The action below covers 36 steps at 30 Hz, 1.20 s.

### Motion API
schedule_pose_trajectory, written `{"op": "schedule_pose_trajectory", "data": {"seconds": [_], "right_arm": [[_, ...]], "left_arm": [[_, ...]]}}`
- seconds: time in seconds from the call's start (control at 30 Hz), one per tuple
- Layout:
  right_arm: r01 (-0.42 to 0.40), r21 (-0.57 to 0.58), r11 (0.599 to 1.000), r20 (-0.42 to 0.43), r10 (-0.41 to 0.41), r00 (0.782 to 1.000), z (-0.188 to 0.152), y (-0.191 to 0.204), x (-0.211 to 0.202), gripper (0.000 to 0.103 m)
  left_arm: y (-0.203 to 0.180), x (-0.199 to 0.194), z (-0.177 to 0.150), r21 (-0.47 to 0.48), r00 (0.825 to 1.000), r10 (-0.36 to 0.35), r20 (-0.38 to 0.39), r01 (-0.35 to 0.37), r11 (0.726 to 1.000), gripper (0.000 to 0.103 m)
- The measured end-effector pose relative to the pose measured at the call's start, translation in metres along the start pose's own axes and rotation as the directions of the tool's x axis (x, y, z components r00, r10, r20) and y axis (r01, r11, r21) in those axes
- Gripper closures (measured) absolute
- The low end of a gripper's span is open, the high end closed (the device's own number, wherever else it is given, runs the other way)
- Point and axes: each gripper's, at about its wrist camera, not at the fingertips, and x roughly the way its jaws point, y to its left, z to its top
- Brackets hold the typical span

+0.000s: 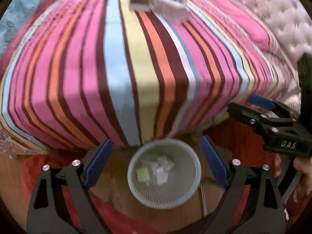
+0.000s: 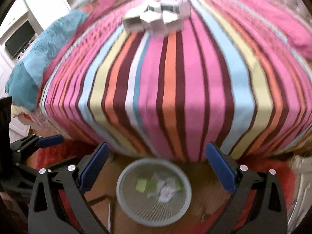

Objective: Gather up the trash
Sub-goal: 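Raise both tools from the wastebasket back toward the boxes on the bed, then grasp the white cosmetic box with the right tool while the left tool grasps the green box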

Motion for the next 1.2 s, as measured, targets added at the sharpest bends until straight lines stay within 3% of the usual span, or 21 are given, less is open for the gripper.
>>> {"op": "schedule_pose_trajectory", "data": {"seconds": [0.23,0.37,0.5,0.8,1.03,1.2], "right_arm": [[0.043,-0.047,0.998,0.142,-0.036,0.989,0.025,-0.006,-0.008,0.008],[0.073,-0.084,0.994,0.185,-0.057,0.981,0.042,-0.008,-0.008,0.008],[0.046,-0.077,0.996,0.215,-0.028,0.976,0.057,-0.017,-0.011,0.008],[-0.046,-0.134,0.99,0.217,0.074,0.973,0.089,-0.011,0.007,0.009],[-0.059,-0.2,0.978,0.205,0.1,0.974,0.113,0.0,0.026,0.009],[-0.078,-0.201,0.976,0.186,0.117,0.976,0.122,0.002,0.038,0.009]], "left_arm": [[0.011,-0.004,0.033,-0.043,0.998,0.014,0.058,-0.012,0.999,0.014],[0.016,0.0,0.048,-0.066,0.997,0.015,0.073,-0.01,0.998,0.014],[0.019,0.002,0.062,-0.098,0.996,0.0,0.087,0.008,0.995,0.014],[0.031,0.011,0.119,-0.115,0.995,0.015,0.097,-0.004,0.993,0.014],[0.046,0.02,0.176,-0.181,0.992,0.0,0.129,0.024,0.983,0.014],[0.047,0.035,0.209,-0.218,0.99,-0.048,0.132,0.077,0.973,0.014]]}}
